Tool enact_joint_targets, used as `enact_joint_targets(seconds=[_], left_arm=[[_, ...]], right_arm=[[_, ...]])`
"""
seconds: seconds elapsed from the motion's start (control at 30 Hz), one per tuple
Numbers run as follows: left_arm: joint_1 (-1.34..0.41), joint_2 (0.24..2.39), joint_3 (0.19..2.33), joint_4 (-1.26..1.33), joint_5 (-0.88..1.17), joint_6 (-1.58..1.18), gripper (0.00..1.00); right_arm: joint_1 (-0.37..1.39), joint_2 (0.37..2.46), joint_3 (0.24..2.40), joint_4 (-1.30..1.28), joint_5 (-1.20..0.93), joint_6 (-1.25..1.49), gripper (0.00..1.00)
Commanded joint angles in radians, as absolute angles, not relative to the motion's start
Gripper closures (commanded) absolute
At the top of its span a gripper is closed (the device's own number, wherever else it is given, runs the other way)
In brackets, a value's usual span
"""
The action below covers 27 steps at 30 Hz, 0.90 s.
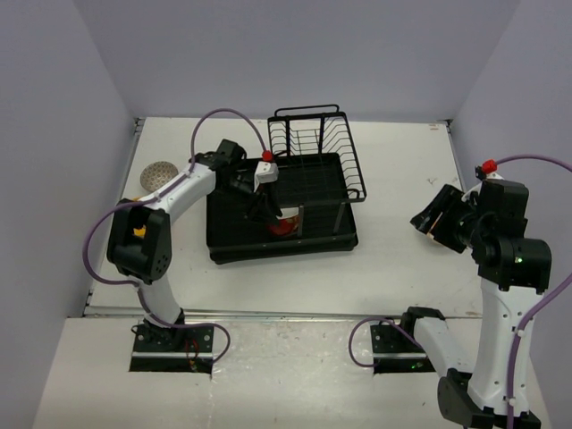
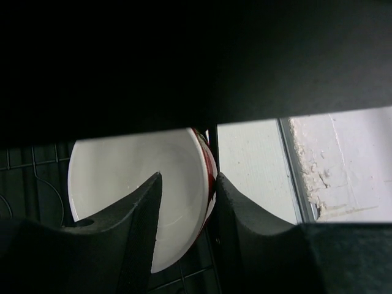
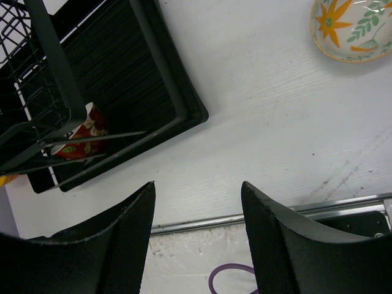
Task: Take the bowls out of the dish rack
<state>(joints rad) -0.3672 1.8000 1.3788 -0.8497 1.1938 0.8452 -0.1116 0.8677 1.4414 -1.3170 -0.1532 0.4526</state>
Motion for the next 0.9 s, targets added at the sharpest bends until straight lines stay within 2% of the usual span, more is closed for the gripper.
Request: enact_joint_targets(seconds=[0.0, 0.37, 0.63, 0.8, 0.87], left_arm=[[-0.383, 1.835, 1.339, -0.786, 1.152, 0.785, 0.59], [-0.385, 1.835, 1.286, -0.79, 1.158, 0.808, 0.74], [-0.383, 1.819, 1.253, -0.85, 1.144, 0.871, 0.9], [-0.376, 1.815, 1.284, -0.867, 1.17, 0.858, 1.0], [-0.361, 1.825, 1.316, -0.87, 1.201, 0.838, 1.0]], right_arm=[[-0.109, 0.856, 1.47, -1.333, -0.164, 0.453, 0.4], [-0.109, 0.854, 1.48, -1.344, -0.156, 0.451, 0.4], [-0.109, 0.85, 1.468, -1.333, -0.161, 0.46, 0.4], [-0.109, 0.85, 1.468, -1.341, -0.158, 0.459, 0.4], [-0.109, 0.851, 1.473, -1.342, -0.156, 0.459, 0.4]])
